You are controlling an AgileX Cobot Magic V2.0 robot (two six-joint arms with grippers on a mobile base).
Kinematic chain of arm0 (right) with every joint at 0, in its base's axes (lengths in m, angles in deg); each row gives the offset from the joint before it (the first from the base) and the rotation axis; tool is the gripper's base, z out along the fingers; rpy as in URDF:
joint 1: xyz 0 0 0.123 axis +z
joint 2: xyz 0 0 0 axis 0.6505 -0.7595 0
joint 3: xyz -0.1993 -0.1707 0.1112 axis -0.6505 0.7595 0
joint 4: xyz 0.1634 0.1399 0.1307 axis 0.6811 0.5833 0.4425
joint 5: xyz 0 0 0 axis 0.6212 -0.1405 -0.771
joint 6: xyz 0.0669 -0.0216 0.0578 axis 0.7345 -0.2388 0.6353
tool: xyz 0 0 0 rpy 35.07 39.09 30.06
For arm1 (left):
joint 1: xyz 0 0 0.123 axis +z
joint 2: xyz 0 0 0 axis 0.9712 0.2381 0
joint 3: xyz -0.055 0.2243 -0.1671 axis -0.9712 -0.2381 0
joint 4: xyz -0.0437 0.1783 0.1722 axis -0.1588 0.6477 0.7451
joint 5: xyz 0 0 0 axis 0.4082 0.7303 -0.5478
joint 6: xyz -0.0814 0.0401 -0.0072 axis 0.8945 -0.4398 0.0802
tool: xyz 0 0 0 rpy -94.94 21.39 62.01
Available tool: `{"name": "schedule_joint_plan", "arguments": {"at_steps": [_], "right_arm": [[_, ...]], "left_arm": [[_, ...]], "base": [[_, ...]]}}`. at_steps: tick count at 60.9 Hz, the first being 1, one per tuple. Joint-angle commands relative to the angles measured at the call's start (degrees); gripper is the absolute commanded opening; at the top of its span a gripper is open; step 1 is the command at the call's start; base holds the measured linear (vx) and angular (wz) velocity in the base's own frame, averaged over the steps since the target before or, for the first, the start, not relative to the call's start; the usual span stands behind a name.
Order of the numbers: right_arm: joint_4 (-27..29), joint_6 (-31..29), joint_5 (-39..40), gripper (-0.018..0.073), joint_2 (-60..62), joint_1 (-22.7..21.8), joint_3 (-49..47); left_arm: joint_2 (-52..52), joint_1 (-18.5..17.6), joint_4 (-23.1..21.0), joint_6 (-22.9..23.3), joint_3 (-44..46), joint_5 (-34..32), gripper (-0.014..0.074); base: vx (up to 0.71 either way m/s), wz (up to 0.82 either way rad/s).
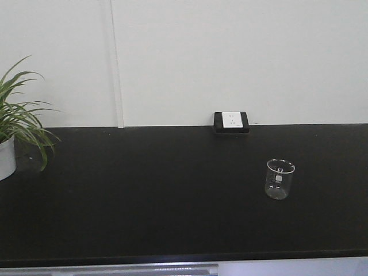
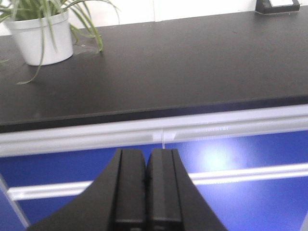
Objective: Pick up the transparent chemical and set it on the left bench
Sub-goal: 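Drive the base to the bench with white bins, holding the pipette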
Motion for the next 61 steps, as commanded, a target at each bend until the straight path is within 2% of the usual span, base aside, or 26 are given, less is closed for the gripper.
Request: {"name": "schedule_joint_plan", "arguments": {"at_steps": [1, 30, 61], "right_arm": [[-0.36, 0.0, 4.78, -0.0004, -0.42, -0.5, -1.84], [-0.36, 0.0, 4.78, -0.0004, -0.42, -0.5, -1.84], [-0.36, 0.0, 4.78, -0.0004, -0.42, -0.5, -1.84]], "left_arm": [[-1.1, -0.1, -0.04, 0.45, -0.93, -4.49, -0.0003], [-1.1, -0.1, -0.04, 0.45, -0.93, -4.49, -0.0003], [-1.1, -0.1, -0.04, 0.45, -0.93, -4.49, -0.0003]], "base": [[-0.33, 0.12], [-0.29, 0.35], [-0.18, 0.85]]}}
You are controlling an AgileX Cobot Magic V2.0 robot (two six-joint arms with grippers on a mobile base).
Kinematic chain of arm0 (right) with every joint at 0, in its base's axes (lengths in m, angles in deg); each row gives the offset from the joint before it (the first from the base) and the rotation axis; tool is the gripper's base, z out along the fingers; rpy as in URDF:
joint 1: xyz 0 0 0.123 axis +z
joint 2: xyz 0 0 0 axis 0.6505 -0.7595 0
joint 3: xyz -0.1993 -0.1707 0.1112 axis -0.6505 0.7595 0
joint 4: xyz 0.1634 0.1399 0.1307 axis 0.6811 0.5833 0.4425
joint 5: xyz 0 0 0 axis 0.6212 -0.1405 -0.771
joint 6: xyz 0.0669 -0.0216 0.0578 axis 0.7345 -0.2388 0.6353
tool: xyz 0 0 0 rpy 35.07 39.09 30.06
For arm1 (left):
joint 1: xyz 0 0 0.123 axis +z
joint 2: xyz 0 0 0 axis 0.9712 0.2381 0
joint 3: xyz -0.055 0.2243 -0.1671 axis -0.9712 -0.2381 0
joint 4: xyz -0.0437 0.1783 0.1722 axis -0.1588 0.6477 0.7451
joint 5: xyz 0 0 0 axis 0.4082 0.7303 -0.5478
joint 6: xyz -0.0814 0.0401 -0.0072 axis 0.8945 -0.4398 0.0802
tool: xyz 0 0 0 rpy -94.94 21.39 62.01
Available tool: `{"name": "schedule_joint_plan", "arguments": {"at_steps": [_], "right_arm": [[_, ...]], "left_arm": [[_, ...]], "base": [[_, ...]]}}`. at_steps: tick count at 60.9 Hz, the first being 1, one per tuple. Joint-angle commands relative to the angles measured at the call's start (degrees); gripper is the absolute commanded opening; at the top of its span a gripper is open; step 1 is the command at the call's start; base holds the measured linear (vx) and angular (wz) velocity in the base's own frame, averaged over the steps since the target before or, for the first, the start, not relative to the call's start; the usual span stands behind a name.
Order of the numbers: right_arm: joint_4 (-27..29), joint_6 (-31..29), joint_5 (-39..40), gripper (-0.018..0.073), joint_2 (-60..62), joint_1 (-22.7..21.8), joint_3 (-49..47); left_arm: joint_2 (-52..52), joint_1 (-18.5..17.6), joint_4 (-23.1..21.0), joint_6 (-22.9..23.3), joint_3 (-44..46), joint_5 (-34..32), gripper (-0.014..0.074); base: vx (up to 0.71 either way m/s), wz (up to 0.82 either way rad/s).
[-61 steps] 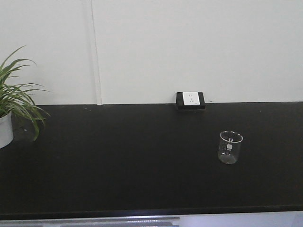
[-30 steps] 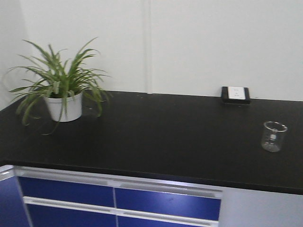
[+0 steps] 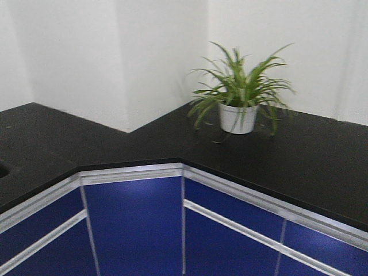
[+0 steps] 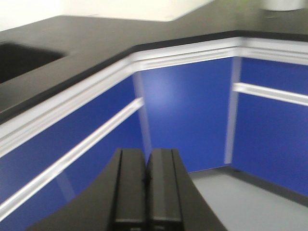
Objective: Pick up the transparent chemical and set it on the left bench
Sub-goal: 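Drive the base to the bench with white bins, holding the pipette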
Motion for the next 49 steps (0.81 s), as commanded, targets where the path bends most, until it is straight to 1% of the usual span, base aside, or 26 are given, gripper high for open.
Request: {"name": "schedule_joint_plan", "arguments": {"at_steps": [1, 24, 49], "right_arm": [[-0.36, 0.0, 4.78, -0.0004, -0.42, -0.5, -1.84], [-0.36, 0.0, 4.78, -0.0004, -0.42, -0.5, -1.84], [-0.36, 0.0, 4.78, -0.0004, -0.42, -0.5, -1.84]], "left_arm": [[-1.1, -0.1, -0.04, 0.45, -0.93, -4.49, -0.0003], [-1.1, -0.1, -0.04, 0.45, -0.93, -4.49, -0.0003], [-1.1, -0.1, -0.04, 0.45, -0.93, -4.49, -0.0003]], "base": [[-0.09, 0.91], [0.01, 0.88], [0.15, 0.78]]}}
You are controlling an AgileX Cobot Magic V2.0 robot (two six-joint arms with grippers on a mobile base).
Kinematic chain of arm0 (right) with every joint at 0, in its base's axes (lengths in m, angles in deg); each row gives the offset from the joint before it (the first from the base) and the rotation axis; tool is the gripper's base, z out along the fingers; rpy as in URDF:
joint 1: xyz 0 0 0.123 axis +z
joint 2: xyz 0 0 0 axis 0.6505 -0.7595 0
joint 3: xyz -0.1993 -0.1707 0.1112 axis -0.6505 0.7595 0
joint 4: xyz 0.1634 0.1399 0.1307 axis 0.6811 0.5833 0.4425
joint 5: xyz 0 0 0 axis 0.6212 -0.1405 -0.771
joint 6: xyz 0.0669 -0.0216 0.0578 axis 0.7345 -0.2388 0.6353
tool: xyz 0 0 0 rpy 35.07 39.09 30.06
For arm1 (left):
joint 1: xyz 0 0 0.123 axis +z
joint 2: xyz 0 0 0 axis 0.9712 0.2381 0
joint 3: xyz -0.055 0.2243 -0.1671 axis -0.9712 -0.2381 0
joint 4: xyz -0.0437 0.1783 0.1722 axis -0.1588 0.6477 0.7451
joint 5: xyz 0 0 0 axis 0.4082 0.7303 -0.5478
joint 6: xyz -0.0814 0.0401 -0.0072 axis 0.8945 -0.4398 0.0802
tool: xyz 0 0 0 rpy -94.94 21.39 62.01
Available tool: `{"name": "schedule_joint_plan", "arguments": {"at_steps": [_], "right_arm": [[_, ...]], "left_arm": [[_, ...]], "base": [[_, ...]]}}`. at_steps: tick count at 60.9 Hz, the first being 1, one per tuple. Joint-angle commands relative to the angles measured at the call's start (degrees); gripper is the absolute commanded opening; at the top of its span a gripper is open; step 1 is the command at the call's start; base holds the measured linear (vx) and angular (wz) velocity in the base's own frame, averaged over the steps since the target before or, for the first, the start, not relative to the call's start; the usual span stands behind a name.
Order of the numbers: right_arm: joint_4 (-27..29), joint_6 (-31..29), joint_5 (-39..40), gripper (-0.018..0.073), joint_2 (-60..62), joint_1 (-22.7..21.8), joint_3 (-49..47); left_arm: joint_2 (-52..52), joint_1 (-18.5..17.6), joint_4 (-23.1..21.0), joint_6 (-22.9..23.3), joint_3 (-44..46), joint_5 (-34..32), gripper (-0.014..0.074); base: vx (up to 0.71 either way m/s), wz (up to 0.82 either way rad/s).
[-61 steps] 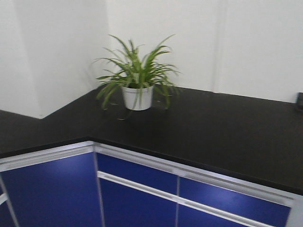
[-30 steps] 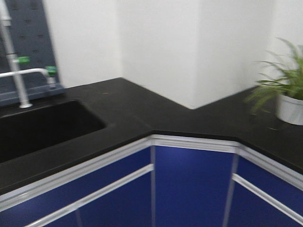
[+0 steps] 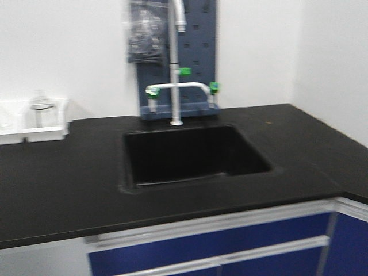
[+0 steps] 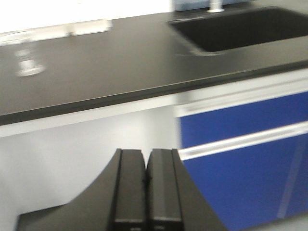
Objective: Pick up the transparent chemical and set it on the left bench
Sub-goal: 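Drive the base to the bench with white bins, holding the pipette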
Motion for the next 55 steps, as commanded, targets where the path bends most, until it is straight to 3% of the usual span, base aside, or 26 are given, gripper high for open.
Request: {"name": "schedule_joint_plan", "arguments": {"at_steps": [1, 33, 55], "right_arm": [[-0.36, 0.0, 4.78, -0.0004, -0.42, -0.5, -1.84], [-0.36, 0.0, 4.78, -0.0004, -0.42, -0.5, -1.84], [-0.36, 0.0, 4.78, -0.0004, -0.42, -0.5, -1.84]], "left_arm": [[-1.1, -0.1, -0.04, 0.45, -0.93, -4.49, -0.0003], [-1.1, -0.1, -0.04, 0.45, -0.93, -4.49, -0.0003], [-1.1, -0.1, -0.04, 0.45, -0.93, -4.49, -0.0003]], "base": [[0.21, 0.78], [0.24, 0.75], [0.26, 0.41]]}}
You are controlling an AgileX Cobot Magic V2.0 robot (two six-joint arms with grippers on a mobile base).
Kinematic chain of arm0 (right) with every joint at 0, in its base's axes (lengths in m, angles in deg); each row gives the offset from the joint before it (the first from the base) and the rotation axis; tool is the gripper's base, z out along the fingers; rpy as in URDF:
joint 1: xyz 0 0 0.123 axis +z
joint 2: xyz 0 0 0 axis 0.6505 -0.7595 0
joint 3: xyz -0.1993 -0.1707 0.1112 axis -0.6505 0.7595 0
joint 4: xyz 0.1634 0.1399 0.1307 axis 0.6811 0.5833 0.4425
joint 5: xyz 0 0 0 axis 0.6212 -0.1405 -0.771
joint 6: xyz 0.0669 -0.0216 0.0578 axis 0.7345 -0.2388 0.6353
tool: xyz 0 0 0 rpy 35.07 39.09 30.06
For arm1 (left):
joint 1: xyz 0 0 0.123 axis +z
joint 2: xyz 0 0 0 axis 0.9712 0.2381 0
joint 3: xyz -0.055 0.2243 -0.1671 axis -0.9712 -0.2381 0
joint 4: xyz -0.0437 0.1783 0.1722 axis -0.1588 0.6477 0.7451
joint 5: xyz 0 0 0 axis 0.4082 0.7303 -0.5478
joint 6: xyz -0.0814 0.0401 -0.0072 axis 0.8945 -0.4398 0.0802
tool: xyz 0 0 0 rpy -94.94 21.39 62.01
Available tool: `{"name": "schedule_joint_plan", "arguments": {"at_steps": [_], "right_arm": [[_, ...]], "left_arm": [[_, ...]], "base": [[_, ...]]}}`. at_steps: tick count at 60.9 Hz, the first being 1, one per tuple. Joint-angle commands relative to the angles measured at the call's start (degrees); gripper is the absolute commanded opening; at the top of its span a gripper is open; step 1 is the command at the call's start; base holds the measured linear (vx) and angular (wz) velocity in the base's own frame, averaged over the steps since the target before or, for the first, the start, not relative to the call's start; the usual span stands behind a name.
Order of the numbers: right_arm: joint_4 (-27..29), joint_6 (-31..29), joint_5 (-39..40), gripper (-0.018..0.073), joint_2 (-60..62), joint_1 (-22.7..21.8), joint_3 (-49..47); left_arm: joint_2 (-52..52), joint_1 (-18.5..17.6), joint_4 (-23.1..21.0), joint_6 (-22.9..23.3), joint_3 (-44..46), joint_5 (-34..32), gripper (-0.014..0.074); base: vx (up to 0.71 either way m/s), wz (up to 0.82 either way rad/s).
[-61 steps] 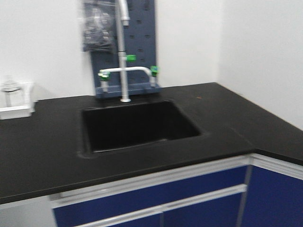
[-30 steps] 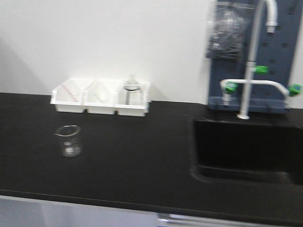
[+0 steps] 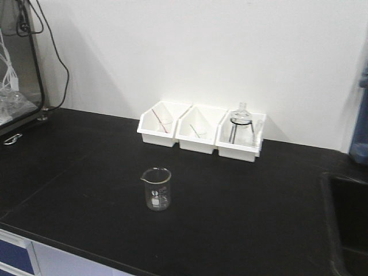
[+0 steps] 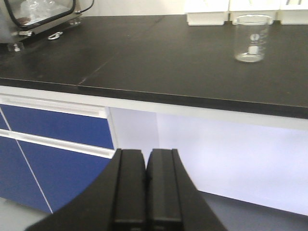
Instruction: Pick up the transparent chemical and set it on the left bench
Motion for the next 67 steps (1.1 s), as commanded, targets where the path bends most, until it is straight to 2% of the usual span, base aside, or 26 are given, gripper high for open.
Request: {"name": "schedule_joint_plan", "arguments": {"at_steps": [1, 26, 67], "right_arm": [[-0.36, 0.0, 4.78, -0.0004, -0.42, -0.5, -1.84], [-0.36, 0.0, 4.78, -0.0004, -0.42, -0.5, -1.84], [-0.36, 0.0, 4.78, -0.0004, -0.42, -0.5, -1.84]], "left_arm": [[-1.1, -0.1, -0.04, 0.45, -0.93, -4.49, -0.0003], [-1.1, -0.1, -0.04, 0.45, -0.93, -4.49, -0.0003], [-1.1, -0.1, -0.04, 0.45, -0.93, -4.49, -0.0003]], "base": [[0.26, 0.23], [0.27, 0.11], [0.16, -0.08]]}}
